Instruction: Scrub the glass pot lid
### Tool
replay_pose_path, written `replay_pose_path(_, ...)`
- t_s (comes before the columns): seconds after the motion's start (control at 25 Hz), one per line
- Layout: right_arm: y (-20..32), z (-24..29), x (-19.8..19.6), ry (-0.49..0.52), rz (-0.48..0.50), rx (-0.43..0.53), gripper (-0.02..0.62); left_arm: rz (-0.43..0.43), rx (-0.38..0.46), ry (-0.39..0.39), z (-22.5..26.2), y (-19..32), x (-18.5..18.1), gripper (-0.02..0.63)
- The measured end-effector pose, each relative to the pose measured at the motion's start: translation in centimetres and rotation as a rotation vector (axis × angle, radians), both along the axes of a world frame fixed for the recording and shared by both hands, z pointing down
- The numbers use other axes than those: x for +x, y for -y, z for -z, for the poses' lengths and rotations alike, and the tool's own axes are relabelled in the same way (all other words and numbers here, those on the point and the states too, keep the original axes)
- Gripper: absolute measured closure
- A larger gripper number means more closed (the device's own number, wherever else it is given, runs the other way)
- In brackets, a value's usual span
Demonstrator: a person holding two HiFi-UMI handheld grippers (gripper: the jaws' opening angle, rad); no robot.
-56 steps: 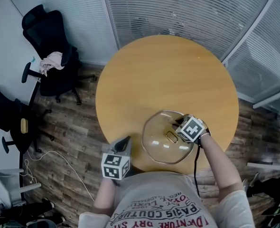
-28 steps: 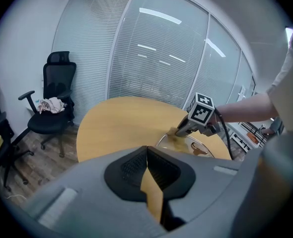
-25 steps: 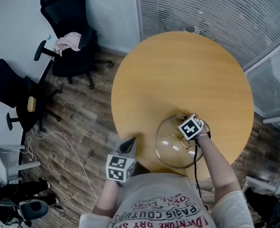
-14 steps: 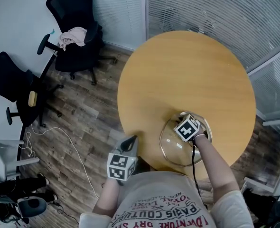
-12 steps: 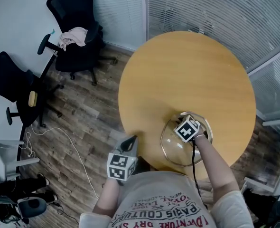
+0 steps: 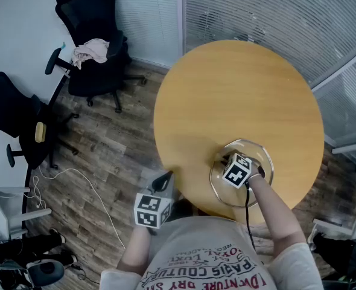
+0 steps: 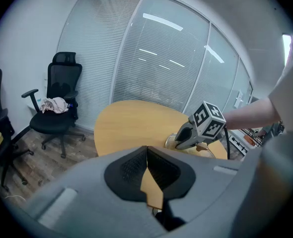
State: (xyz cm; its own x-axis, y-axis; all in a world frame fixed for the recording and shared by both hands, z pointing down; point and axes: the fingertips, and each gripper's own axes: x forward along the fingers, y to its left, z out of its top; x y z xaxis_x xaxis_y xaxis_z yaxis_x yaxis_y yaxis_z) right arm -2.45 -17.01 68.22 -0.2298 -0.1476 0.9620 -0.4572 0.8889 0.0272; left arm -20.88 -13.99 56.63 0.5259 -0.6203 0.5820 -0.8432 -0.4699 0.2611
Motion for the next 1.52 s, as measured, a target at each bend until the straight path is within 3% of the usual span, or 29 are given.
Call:
replay_pose_path(0.44, -3.9, 0.1, -2.4, 0.013, 0.028, -0.031, 0.529, -0.09, -0.008, -0.002, -0.1, -1.3, -1.2, 0.598)
replay_pose_path(0.64, -4.9, 0.2, -3.2, 0.048, 0.054, -0.03, 0.529, -0.06, -0.017, -0.004, -0.4, -2.3, -1.7, 0.598)
replay_pose_path(0.88, -6.6, 0.4, -2.9, 0.042, 0.203, -0.028, 0.529, 0.023, -0.048, -0.009, -0.8, -4.3, -1.4, 0.598)
replay_pose_path(1.52, -16.7, 0.1, 0.6, 0.089, 0.318, -0.038, 0.529, 0.117, -0.031, 0.005, -0.6, -14.6, 2.7, 0.598)
